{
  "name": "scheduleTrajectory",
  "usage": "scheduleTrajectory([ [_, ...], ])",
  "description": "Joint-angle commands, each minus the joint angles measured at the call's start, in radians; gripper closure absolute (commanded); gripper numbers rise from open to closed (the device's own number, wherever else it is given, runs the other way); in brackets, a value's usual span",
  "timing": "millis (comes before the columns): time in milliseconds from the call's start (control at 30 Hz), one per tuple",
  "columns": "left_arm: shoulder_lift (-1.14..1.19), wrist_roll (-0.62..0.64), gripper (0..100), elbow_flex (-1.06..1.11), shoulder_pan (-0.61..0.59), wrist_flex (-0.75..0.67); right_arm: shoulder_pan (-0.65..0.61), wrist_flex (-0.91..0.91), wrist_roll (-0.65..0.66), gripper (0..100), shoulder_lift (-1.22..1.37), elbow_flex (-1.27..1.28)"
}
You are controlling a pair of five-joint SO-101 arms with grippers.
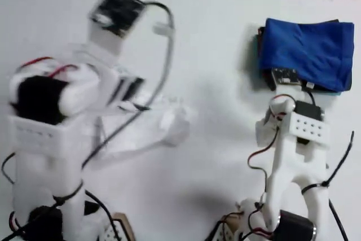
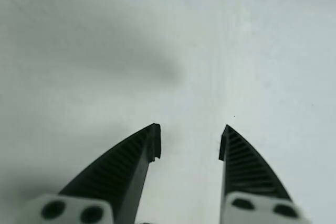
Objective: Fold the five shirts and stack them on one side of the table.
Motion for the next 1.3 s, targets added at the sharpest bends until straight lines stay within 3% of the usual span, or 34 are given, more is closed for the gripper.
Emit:
scheduleTrajectory([
  [0, -0.025, 0.002, 76, -0.031, -0.229, -0.003, -0.105, 0.018, -0.008, 80.8, -0.044, -0.014],
  [100, -0.023, -0.028, 76, 0.031, -0.456, -0.028, -0.243, 0.018, -0.032, 80.8, -0.044, -0.048],
  [267, -0.023, -0.199, 76, 0.237, -0.773, -0.155, -0.466, 0.016, -0.124, 80.8, -0.033, -0.193],
  [400, -0.023, -0.255, 76, 0.43, -0.934, -0.304, -0.618, -0.022, -0.124, 80.8, -0.031, -0.29],
  [800, -0.023, -0.359, 76, 0.754, -1.178, -0.546, -1.0, -0.111, -0.083, 80.8, 0.226, -0.453],
  [1033, -0.023, -0.371, 76, 0.777, -1.214, -0.545, -1.11, -0.128, -0.083, 80.8, 0.423, -0.483],
  [1267, -0.023, -0.371, 76, 0.777, -1.214, -0.539, -1.078, -0.24, -0.084, 80.8, 0.628, -0.485],
])
